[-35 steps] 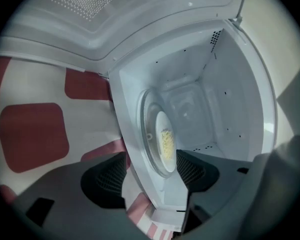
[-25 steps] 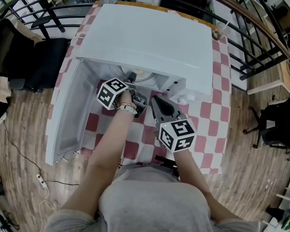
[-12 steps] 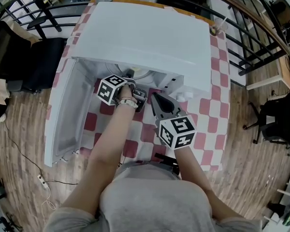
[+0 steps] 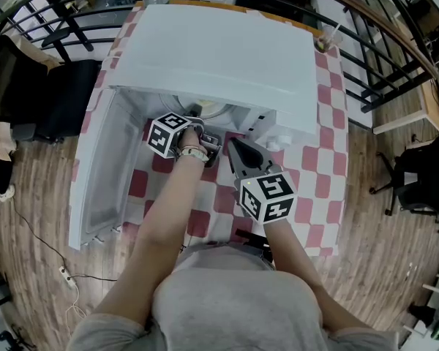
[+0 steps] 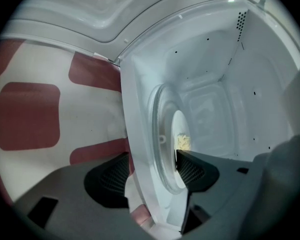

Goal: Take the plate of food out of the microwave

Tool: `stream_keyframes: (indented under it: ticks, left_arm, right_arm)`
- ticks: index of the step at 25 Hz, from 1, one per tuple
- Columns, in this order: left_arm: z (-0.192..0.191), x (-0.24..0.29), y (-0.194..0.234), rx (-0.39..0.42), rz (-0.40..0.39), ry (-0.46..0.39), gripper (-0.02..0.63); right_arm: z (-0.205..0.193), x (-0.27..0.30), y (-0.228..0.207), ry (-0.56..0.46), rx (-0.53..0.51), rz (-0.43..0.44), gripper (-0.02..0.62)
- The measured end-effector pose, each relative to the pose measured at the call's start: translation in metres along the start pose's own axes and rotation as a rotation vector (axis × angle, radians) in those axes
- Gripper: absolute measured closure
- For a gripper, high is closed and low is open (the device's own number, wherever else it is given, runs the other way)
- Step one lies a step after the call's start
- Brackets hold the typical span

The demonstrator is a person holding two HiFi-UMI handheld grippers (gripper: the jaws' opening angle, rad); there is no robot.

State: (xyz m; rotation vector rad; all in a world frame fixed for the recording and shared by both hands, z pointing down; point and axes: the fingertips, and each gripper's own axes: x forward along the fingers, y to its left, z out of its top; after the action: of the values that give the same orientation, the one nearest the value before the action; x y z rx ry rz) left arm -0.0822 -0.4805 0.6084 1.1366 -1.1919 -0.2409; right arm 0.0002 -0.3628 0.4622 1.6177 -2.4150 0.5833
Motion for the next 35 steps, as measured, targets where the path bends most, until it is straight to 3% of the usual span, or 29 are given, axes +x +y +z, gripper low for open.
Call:
stream_keyframes:
  ticks: [35]
  left_arm:
    - [-0.002,-0.026,-0.001,-0.087,-0.058,0.029,0.506]
  right_arm:
    - [0.004,-0.016,0.013,-0.026,-0.003,-0.014,0.568]
